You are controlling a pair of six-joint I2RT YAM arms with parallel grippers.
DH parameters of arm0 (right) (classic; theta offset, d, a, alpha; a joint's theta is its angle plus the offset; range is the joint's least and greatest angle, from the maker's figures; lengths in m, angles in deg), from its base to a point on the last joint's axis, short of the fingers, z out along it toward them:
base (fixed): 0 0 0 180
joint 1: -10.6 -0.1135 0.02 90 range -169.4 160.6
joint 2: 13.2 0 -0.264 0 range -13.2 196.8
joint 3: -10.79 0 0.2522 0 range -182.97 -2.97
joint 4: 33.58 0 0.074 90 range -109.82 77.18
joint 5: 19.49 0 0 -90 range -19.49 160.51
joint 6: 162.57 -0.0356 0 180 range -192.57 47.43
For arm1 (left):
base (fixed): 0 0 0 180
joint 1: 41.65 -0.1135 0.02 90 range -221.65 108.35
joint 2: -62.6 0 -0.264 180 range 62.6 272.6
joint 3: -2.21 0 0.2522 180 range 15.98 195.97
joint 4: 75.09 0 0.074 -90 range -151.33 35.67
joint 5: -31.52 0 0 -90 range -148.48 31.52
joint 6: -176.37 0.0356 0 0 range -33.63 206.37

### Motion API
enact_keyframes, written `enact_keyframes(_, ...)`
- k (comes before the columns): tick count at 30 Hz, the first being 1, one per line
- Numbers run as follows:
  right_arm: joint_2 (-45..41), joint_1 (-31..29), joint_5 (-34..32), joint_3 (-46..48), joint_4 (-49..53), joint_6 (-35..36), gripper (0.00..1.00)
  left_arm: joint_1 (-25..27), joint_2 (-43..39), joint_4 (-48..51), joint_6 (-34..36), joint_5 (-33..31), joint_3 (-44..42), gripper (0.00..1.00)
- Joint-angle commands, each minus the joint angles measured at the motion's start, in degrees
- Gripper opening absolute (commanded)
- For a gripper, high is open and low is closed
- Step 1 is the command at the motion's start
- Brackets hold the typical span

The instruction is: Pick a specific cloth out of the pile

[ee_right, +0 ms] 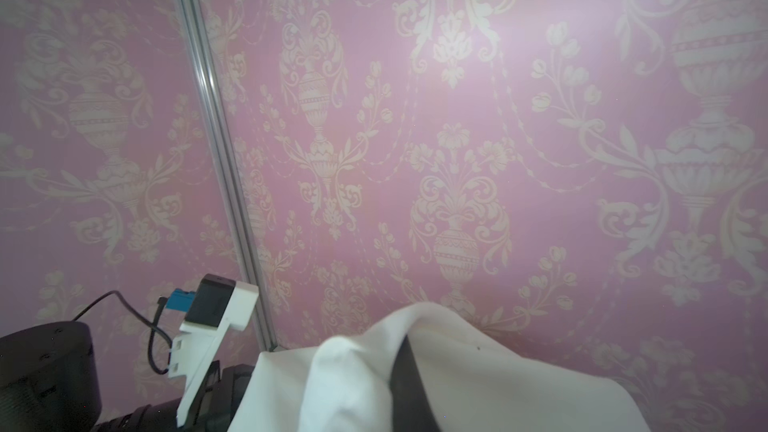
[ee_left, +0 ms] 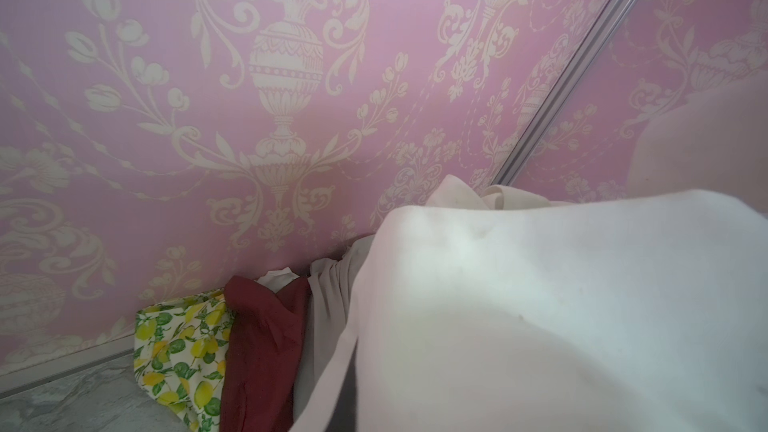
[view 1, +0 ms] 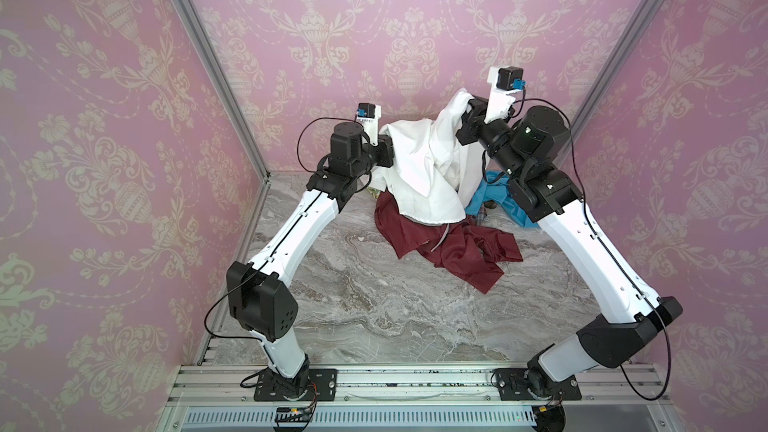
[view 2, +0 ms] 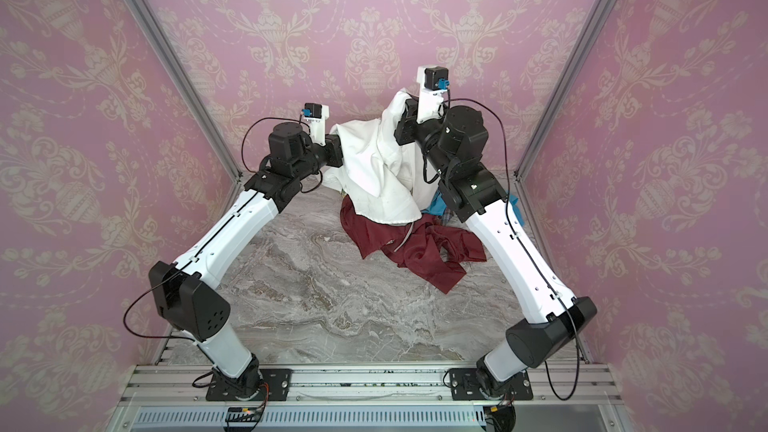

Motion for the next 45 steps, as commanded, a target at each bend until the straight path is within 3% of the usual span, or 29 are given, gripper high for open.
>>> enact_keyframes(1,1.47,-6.31,0.18,-2.37,0.51,-1.57,0.0,-1.72,-7.29,3.72,0.06,-4.74,-2.45,0.0)
enact_keyframes(6,7.57,-16.69,-2.58,-2.81,-3.36,-3.09,0.0,-6.88,-17.59,12.52,-1.65,-11.67,-10.48,0.0)
enact_keyframes(10,15.8,-23.94,-3.58,-4.07,-7.88,-4.77,0.0,-14.43,-26.35,20.47,-4.34,-13.25,-17.6,0.0)
enact_keyframes(15,28.43,-30.15,-1.5,-17.24,-7.56,-8.73,0.0,-22.05,-36.06,27.69,-3.31,-18.1,-23.06,0.0)
enact_keyframes(19,33.22,-31.89,1.56,-25.68,-4.67,-10.71,0.0,-23.45,-39.95,30.66,-2.0,-20.8,-22.45,0.0)
enact_keyframes(21,30.8,-31.67,1.25,-20.7,-7.0,-10.66,0.0,-23.48,-40.49,31.14,-2.1,-21.23,-22.39,0.0)
enact_keyframes(24,23.98,-29.99,-0.06,-5.13,-15.14,-11.68,0.0,-23.44,-40.64,29.35,-3.29,-20.63,-25.48,0.0)
enact_keyframes(29,16.61,-25.82,-0.44,20.98,-27.22,-17.35,0.0,-21.21,-36.7,24.22,-7.65,-18.66,-35.62,0.0)
enact_keyframes(32,16.55,-24.69,-0.53,30.6,-32.27,-19.96,0.0,-19.06,-33.01,20.71,-11.11,-18.45,-42.1,0.0)
enact_keyframes(45,25.94,-25.27,2.1,36.44,-35.87,-26.07,0.0,-16.26,-19.06,11.07,-18.97,-14.52,-55.95,0.0)
